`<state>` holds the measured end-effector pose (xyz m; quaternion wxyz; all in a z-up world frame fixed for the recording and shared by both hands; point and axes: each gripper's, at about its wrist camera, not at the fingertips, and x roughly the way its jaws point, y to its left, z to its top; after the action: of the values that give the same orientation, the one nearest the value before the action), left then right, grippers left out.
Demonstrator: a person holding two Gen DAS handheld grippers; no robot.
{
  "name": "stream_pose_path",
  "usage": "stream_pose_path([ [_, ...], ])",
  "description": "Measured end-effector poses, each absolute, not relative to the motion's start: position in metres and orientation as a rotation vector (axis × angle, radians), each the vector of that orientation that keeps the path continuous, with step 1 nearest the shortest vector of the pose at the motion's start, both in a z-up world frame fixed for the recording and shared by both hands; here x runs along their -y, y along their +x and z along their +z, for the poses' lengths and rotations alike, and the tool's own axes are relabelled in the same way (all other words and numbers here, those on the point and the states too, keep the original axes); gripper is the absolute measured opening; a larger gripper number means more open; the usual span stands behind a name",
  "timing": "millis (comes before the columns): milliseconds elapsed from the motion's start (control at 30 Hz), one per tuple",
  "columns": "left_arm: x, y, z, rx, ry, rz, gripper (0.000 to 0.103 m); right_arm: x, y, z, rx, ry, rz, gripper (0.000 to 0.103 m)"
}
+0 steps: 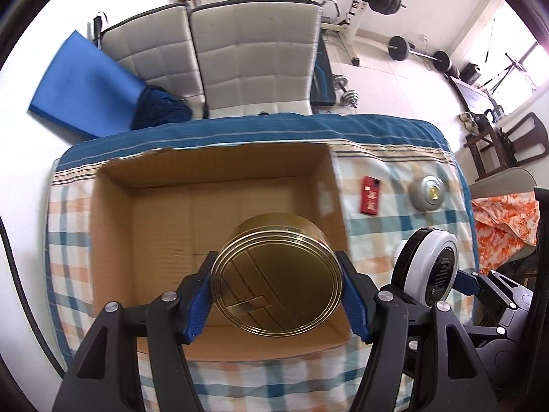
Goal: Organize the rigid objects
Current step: 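Carry the gold tin and white jar into the cardboard box with both tools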
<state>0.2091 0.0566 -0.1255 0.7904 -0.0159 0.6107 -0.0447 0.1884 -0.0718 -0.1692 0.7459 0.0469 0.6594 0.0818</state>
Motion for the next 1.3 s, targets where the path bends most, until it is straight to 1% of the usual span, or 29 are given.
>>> stream_pose_path([
  [167, -0.092, 0.217, -0.135, -1.322, -0.066, -0.086, 0.063, 0.031, 0.200, -0.170, -1.446, 0.102, 0.202, 0.075],
  [300, -0.113, 0.229, -0.150, -1.342, -0.102, -0.096, 0.063, 0.007, 0.217, -0.184, -1.465, 0.108, 0.215, 0.075],
  [567, -0.153, 0.263, -0.213, -1.450, -0.215, -0.105, 0.063, -0.031, 0.254, -0.235, -1.516, 0.106, 0.220, 0.076],
  [767, -0.169, 0.279, -0.265, -1.544, -0.285, -0.112, 0.063, -0.054, 0.277, -0.276, -1.566, 0.087, 0.219, 0.076],
  [933, -0.175, 0.283, -0.297, -1.600, -0.326, -0.114, 0.063, -0.066, 0.292, -0.307, -1.620, 0.082, 0.207, 0.076],
  [1100, -0.178, 0.285, -0.313, -1.625, -0.346, -0.110, 0.063, -0.075, 0.302, -0.330, -1.657, 0.052, 0.188, 0.076],
  [1300, -0.176, 0.284, -0.319, -1.643, -0.311, -0.091, 0.063, -0.079, 0.306, -0.347, -1.686, 0.031, 0.159, 0.076],
])
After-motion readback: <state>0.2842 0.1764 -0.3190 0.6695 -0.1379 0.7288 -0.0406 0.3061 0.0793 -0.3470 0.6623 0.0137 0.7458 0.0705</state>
